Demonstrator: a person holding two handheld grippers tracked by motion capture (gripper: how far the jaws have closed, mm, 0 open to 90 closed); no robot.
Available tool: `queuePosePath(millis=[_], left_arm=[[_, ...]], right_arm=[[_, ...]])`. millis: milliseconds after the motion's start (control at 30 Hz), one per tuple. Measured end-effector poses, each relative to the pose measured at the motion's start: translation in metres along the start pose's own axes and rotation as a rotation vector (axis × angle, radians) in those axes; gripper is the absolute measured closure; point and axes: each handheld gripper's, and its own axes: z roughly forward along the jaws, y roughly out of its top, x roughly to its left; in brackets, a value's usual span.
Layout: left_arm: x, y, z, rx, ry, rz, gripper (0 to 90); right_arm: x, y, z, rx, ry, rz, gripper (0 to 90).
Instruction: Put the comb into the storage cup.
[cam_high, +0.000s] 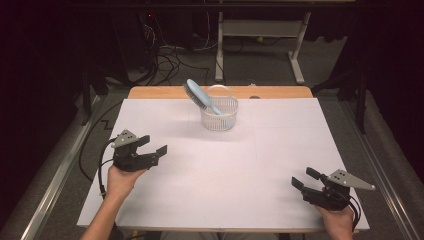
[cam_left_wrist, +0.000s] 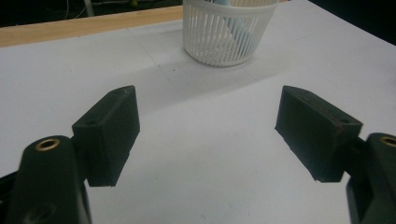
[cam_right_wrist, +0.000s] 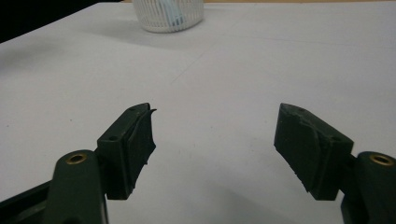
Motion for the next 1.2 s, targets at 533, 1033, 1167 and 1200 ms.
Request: queuePosePath(millis=[533,1033,1167,1200], left_arm=[[0.004,-0.010,-0.008,-0.016,0.009,-0.023,21.1],[0.008,-0.021,-0.010,-0.018,0.021,-0.045,21.1],[0.009,-0.024,-0.010,-0.014,0.022,-0.049,21.1],[0.009,-0.025,-0.010,-0.013,0.022,-0.050,21.1]], right_arm=[[0.000,0.000,0.000,0.001,-0.001,0.000,28.8],[0.001,0.000,0.000,0.003,-0.001,-0.002,28.7],[0.001,0.000,0.000,0.003,-0.001,-0.003,28.7],[0.001,0.000,0.000,0.003,-0.001,-0.003,28.7]])
